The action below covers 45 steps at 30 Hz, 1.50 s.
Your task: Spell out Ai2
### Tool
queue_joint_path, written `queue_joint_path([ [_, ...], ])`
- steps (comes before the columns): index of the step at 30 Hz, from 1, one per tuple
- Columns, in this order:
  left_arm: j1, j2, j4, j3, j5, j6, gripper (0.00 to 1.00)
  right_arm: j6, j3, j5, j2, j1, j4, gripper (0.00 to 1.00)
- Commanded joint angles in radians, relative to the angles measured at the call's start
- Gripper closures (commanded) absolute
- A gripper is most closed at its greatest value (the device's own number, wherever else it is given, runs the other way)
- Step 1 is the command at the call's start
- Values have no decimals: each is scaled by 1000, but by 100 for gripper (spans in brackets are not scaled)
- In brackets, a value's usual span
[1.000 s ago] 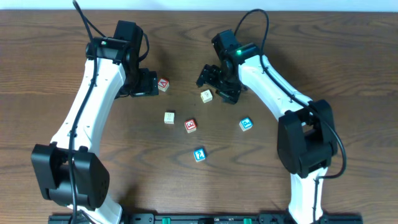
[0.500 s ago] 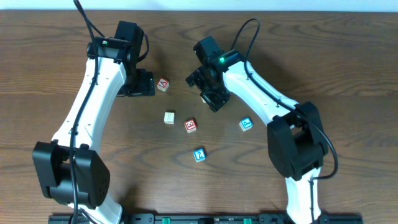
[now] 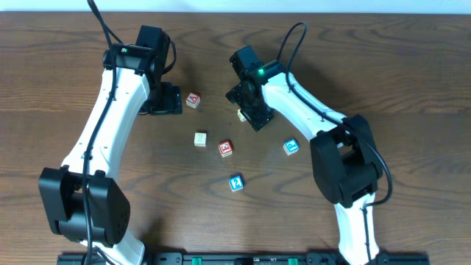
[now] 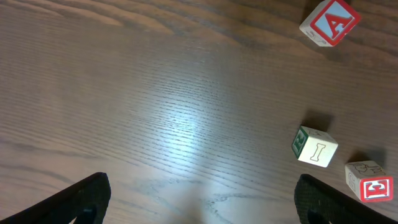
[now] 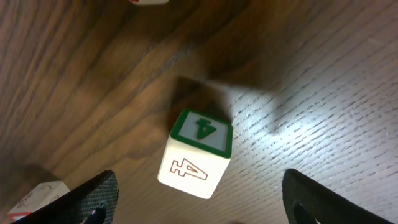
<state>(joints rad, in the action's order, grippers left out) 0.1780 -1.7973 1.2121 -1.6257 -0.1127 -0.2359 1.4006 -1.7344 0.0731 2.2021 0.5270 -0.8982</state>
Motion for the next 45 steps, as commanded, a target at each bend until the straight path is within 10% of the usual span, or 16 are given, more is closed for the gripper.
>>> queue_joint_path([
  [1,-1,-14,7,-8,-31,-4,5,-7,-18,-43,10,4,-3,18],
  [20,-1,-14,6,-8,-33,-4,5,0,-16,-29,73,21,28,27],
  [31,-1,-14,11,-8,-52,-5,4,-101,-16,-47,82,5,42,75],
  [45,-1,-14,19,-8,-51,-5,5,-581,-19,-251,36,-74,-166,68],
])
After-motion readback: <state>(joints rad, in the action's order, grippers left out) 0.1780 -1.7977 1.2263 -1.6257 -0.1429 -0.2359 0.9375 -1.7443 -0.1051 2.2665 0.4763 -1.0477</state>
